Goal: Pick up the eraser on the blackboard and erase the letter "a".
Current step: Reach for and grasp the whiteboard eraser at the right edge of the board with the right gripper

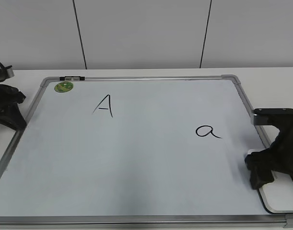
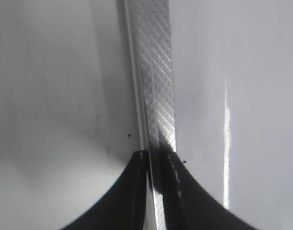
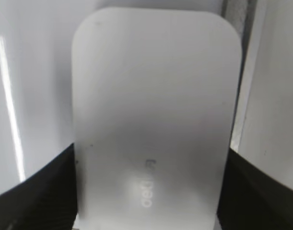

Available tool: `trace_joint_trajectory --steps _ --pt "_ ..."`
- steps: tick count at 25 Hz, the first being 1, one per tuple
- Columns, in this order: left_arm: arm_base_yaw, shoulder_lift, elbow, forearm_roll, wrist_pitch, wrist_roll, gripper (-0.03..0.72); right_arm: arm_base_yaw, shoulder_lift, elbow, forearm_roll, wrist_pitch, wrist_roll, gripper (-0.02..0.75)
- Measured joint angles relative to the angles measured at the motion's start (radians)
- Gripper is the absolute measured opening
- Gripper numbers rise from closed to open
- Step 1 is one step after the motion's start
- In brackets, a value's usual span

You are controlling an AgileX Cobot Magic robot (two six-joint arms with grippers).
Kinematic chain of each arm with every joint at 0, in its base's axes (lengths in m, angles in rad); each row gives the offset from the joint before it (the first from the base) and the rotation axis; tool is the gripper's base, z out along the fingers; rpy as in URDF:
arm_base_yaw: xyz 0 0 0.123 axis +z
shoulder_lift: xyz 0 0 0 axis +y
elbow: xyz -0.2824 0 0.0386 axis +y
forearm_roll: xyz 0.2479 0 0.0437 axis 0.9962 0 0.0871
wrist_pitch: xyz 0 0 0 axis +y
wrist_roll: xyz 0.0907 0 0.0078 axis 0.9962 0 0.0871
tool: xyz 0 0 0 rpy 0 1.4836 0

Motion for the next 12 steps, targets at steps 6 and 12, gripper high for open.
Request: trace_joint_trajectory --steps 6,12 --pt "0.000 0.000 0.000 0.000 0.000 0.000 0.059 0.000 0.000 0.000 0.000 -0.002 0.001 0.547" --pt "0.000 0.000 0.000 0.000 0.000 0.000 0.059 0.000 0.000 -0.002 0.000 -0.002 0.004 0.533"
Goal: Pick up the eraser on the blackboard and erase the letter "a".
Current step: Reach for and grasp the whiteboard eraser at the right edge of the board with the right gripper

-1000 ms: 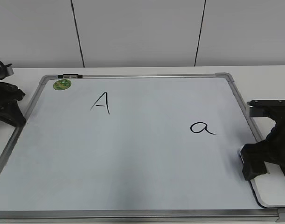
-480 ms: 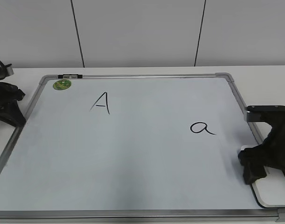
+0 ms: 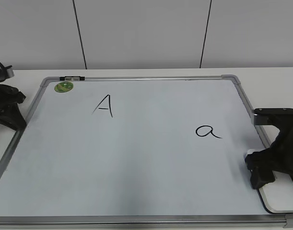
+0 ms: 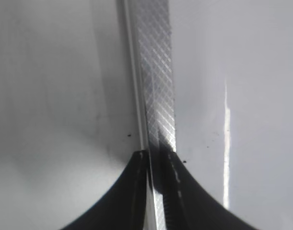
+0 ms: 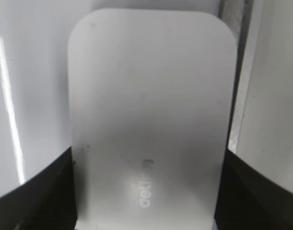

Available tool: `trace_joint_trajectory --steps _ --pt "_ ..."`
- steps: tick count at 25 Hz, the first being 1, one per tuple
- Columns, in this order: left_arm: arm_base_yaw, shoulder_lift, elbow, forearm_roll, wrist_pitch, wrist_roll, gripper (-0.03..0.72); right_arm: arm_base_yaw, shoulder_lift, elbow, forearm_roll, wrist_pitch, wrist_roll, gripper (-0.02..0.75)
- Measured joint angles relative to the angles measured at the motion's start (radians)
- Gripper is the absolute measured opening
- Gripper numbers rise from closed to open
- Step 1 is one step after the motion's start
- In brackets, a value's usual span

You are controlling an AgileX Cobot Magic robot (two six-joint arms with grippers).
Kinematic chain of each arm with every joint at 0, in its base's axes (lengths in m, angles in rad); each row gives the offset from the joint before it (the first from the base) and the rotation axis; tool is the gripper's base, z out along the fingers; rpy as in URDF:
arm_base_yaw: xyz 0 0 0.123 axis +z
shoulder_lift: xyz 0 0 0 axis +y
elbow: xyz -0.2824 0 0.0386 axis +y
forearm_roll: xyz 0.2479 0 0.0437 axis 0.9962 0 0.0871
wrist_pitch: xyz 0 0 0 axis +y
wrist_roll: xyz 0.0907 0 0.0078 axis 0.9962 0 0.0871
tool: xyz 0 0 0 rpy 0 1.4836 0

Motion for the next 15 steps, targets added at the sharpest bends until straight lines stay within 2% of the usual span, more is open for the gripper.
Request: trace_joint_trajectory --steps 8,15 --pt "0.000 0.000 0.000 0.000 0.000 0.000 0.059 0.000 -0.004 0.000 0.000 0.001 0.000 0.533" --pt "0.000 0.000 0.000 0.000 0.001 0.000 0.059 0.000 -0.116 0.000 -0.017 0.026 -0.002 0.532"
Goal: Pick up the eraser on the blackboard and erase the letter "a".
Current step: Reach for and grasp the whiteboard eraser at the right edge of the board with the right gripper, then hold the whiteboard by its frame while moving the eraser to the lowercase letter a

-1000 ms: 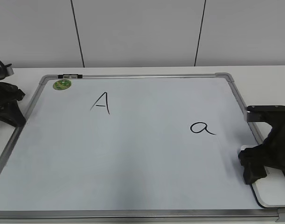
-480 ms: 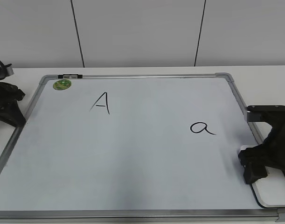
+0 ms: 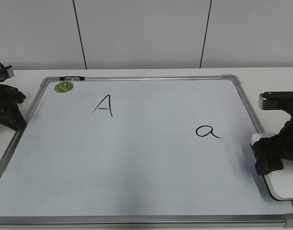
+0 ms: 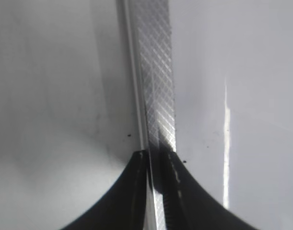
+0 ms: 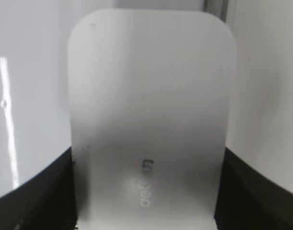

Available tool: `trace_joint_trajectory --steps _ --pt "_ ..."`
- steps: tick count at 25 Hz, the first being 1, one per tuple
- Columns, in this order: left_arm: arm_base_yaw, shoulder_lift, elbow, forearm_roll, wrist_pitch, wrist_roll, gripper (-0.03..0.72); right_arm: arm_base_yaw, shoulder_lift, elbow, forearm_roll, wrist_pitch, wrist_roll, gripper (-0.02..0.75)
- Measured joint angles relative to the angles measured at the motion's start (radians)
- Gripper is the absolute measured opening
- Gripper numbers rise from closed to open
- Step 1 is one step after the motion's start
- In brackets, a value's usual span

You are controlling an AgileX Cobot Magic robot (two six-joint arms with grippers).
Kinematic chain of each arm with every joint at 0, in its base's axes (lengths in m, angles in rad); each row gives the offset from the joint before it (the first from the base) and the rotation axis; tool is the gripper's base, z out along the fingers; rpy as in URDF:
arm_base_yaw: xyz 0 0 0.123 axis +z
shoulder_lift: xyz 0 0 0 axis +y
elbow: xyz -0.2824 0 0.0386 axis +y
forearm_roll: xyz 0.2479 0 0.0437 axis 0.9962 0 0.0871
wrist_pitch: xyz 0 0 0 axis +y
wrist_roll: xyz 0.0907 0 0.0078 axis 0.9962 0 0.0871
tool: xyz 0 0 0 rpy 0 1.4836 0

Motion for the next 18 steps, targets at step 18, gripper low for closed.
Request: trace_joint_trajectory --steps 18 --pt "0.000 0.000 0.000 0.000 0.002 0.000 0.061 0.000 0.142 -0.504 0.001 0.328 -0.110 0.532"
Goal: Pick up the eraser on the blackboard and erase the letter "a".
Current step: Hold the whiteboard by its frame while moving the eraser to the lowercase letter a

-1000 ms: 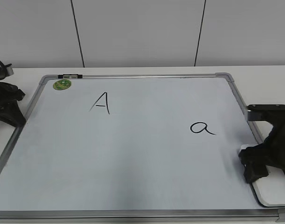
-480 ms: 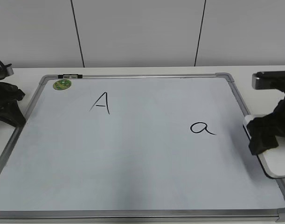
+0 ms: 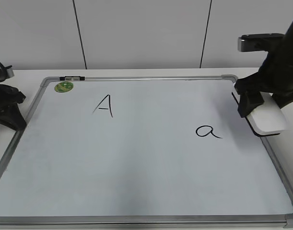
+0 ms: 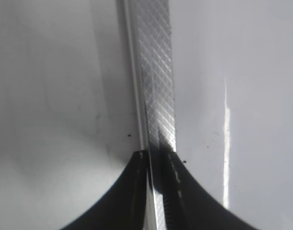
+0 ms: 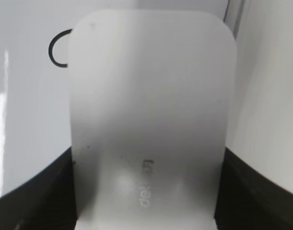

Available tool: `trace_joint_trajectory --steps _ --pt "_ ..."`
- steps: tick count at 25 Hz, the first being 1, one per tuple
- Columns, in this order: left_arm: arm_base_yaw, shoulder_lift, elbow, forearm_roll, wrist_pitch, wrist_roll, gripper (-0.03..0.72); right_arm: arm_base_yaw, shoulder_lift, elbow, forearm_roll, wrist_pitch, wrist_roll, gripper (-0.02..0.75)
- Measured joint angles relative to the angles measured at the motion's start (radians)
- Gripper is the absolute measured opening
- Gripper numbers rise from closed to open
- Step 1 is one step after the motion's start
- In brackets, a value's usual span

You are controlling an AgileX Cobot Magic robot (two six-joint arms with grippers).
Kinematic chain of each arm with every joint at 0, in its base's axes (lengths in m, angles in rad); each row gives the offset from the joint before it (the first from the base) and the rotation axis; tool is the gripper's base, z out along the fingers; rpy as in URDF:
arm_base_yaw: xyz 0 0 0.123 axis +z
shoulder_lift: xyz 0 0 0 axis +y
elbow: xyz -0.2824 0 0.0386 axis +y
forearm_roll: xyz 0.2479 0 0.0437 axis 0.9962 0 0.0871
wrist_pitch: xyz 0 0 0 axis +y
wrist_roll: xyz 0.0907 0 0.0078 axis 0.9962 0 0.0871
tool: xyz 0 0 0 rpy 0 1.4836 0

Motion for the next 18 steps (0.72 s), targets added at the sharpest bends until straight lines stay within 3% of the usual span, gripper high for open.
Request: trace_joint_trajectory --steps 8,18 --pt "0.000 0.000 -0.001 0.000 0.000 0.000 0.061 0.054 0.229 -0.178 0.000 0.022 -0.037 0.532" --pt "0.000 0.000 -0.001 0.000 0.002 0.000 0.062 0.076 0.395 -0.271 0.003 0.024 -0.062 0.536"
